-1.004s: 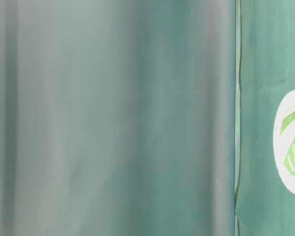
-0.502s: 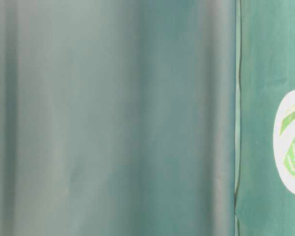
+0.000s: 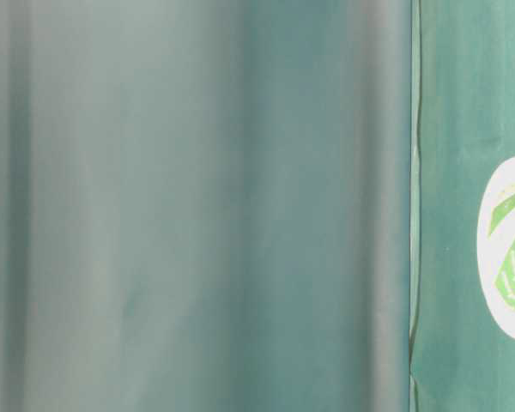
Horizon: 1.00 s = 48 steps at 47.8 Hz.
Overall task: Peel off the duct tape with your right arm.
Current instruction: 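Move the open left gripper toward the white tape roll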
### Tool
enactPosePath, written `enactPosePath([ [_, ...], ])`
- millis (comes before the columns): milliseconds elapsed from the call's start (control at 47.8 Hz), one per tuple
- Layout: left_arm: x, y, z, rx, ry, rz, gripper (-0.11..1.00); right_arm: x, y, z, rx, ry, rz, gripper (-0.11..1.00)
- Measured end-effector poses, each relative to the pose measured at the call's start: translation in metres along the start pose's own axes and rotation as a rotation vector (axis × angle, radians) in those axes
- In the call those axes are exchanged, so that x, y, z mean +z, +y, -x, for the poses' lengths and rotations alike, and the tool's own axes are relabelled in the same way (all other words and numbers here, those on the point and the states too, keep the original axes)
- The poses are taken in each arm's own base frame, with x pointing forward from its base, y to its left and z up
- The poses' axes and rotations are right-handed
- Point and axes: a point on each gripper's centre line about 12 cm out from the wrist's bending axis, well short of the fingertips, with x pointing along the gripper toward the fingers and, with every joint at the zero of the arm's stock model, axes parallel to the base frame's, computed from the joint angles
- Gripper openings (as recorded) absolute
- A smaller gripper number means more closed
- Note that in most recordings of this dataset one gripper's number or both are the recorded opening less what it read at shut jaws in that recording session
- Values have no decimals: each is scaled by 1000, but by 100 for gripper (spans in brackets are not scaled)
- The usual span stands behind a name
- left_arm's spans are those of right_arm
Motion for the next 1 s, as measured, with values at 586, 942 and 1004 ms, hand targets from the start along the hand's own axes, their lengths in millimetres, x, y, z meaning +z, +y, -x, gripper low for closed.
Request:
enactPosePath([
  [586, -1, -1, -52, -2, 69, 4, 97, -5, 0, -6, 0, 6, 1, 81],
  [942, 0, -1, -97, -2, 109, 4, 97, -5, 0, -7, 0, 3, 0, 81],
  [1004, 1, -1, -104, -1, 112, 7, 97, -5, 0, -7, 0, 5, 0, 81],
])
